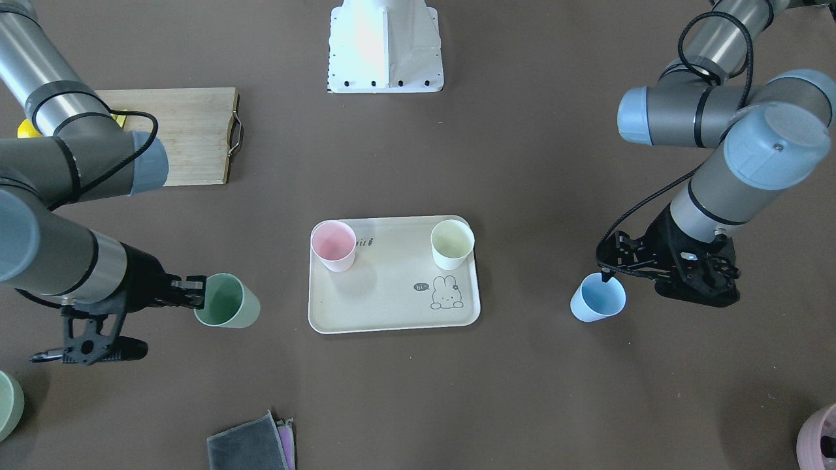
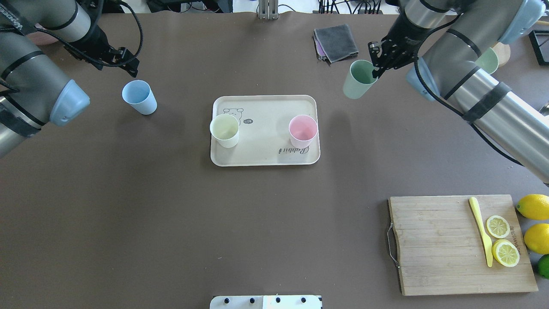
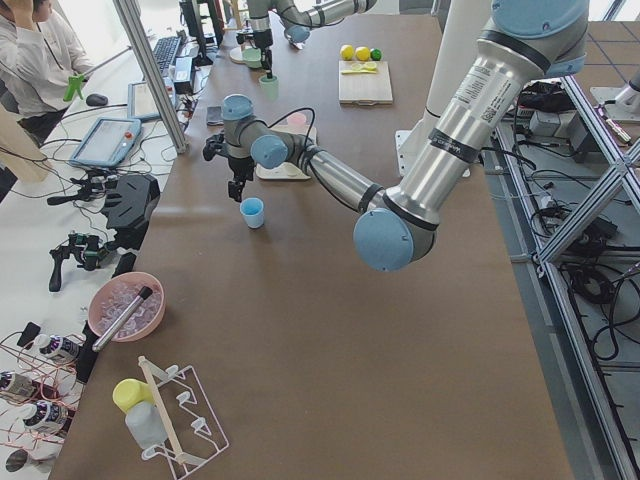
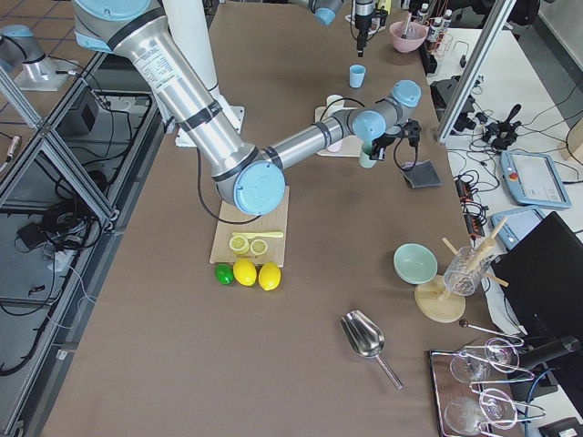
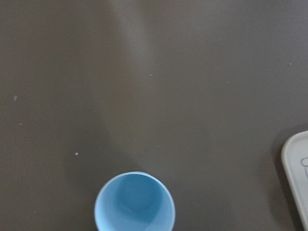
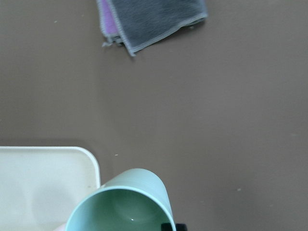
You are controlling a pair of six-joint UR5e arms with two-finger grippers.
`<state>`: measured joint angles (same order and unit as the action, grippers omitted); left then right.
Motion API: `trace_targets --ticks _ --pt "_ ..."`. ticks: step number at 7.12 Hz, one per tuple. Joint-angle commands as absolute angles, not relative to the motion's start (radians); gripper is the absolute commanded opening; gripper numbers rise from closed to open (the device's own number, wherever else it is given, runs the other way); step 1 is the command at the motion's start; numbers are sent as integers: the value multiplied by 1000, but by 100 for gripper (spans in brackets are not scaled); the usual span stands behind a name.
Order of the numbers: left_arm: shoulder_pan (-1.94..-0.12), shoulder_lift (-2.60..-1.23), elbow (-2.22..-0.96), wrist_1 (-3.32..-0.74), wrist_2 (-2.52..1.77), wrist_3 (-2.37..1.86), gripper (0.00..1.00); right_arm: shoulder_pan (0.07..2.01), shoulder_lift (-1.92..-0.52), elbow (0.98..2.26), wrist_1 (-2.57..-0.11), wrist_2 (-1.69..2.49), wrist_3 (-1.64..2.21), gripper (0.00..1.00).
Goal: Place all cups on tray
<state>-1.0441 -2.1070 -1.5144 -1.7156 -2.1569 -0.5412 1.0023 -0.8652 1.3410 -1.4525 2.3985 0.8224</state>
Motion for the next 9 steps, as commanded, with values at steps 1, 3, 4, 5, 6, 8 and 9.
trace_targets --ticks 1,3,4,5,6,8,9 --pt "-1061 -2108 -1457 -1726 -2157 -517 99 883 -767 1332 -1448 2308 978 0" --pt "-1060 -2111 -1392 -1776 -2158 -508 99 818 -759 1309 -1389 2222 995 0" --pt "-1045 -2112 -1388 -1779 -2158 -512 99 807 -758 1295 -1358 2189 1023 8" --pt "-1019 -2108 -1376 -1789 -2157 -512 99 801 -758 1293 -1348 2175 1028 99" --pt "-991 -2102 -1373 -1790 -2157 -511 98 804 -756 1296 -1342 2177 1028 100" --pt "-977 -2094 -1355 -1816 -2155 -512 52 885 -752 1336 -1356 2274 1028 100" --pt "-976 -2095 -1339 -1818 -2155 -509 1 926 -761 1341 -1356 2323 1016 100"
